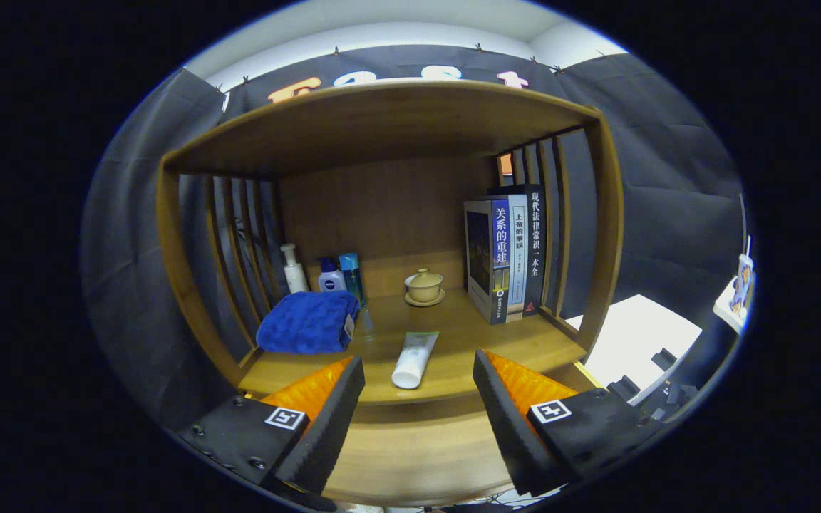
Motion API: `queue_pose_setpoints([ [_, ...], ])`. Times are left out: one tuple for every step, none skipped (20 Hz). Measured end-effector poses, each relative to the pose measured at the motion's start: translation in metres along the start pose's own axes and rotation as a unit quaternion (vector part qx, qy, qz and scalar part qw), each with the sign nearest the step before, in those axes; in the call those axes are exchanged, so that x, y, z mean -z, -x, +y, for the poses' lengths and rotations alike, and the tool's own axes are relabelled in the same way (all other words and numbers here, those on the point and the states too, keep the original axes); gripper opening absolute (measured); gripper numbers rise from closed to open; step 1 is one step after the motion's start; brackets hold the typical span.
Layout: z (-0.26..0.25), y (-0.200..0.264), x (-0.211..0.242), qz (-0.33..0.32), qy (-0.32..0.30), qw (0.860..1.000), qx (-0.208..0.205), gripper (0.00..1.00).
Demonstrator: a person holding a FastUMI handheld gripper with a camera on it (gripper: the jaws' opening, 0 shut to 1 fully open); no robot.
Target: Pull open the drawer, take out the items inside it, and place them on the countertop above the cabinet.
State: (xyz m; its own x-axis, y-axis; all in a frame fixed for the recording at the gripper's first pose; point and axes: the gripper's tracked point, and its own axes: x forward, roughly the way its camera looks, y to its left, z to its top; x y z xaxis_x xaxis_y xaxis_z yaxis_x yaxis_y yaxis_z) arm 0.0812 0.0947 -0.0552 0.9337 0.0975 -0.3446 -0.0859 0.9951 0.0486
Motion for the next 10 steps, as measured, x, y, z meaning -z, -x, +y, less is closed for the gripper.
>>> queue_pose_setpoints([
  [-0.001, 0.011, 0.006, -0.006, 0.005, 1.000, -0.001, 0.99],
  [-0.002, 0.020, 0.012, -0.012, 0.011, 1.000, 0.000, 0.99],
  [-0.004, 0.027, 0.016, -0.017, 0.017, 1.000, 0.002, 0.99],
  [-0.004, 0.034, 0.021, -0.021, 0.022, 1.000, 0.003, 0.99],
  [-0.003, 0.040, 0.025, -0.026, 0.024, 0.999, 0.004, 0.99],
  [-0.005, 0.046, 0.028, -0.031, 0.026, 0.999, 0.005, 0.99],
  [-0.004, 0.057, 0.028, -0.036, 0.029, 0.999, 0.007, 0.99],
  [-0.007, 0.066, 0.031, -0.043, 0.032, 0.999, 0.011, 0.99],
  [-0.008, 0.077, 0.034, -0.050, 0.036, 0.998, 0.014, 0.99],
  [-0.009, 0.086, 0.040, -0.056, 0.039, 0.998, 0.017, 0.99],
])
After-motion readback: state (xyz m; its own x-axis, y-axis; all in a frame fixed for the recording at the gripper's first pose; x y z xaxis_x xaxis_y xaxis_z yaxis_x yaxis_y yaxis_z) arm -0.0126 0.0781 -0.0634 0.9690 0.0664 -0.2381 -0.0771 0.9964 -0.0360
